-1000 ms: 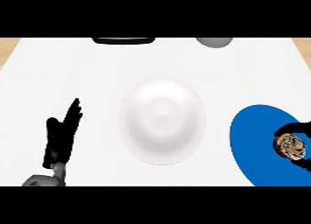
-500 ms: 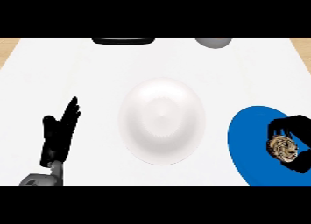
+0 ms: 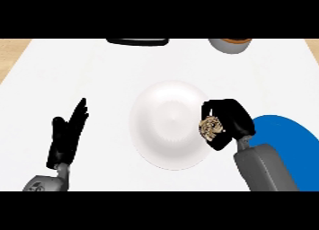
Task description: Pick the cupcake from the plate and place it in the plate
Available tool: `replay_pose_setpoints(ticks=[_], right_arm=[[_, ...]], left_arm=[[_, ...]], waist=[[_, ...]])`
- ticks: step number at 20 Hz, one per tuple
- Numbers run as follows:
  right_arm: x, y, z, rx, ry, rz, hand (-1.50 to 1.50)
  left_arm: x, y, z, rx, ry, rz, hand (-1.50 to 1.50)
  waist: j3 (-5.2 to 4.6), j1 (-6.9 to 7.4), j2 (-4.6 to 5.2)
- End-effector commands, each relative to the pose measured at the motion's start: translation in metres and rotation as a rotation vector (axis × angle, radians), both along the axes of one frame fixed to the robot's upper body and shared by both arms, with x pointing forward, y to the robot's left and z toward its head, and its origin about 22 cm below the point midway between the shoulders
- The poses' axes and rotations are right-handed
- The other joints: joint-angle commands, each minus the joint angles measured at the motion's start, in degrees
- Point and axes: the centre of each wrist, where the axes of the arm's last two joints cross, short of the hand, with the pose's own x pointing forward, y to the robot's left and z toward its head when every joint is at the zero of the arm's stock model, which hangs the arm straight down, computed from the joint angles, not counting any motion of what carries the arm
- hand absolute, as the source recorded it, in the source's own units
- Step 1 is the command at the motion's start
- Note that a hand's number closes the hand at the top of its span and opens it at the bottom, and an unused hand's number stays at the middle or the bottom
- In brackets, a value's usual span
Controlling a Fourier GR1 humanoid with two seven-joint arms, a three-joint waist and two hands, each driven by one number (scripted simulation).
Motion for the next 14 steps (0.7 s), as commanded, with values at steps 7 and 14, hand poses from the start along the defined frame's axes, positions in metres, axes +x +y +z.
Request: replay_pose_setpoints(ticks=[7,14], right_arm=[[-0.013,0.121,0.087,0.096,-0.408,-0.321,1.50],[-0.036,0.180,0.097,0.054,-0.472,-0.579,1.50]], left_arm=[[0.003,-0.008,-0.002,-0.008,0.015,-0.019,0.00],[0.006,-0.002,-0.007,-0.004,0.004,-0.009,0.00]], waist=[[0.40,0.79,-0.28],[0.46,-0.03,0.65]])
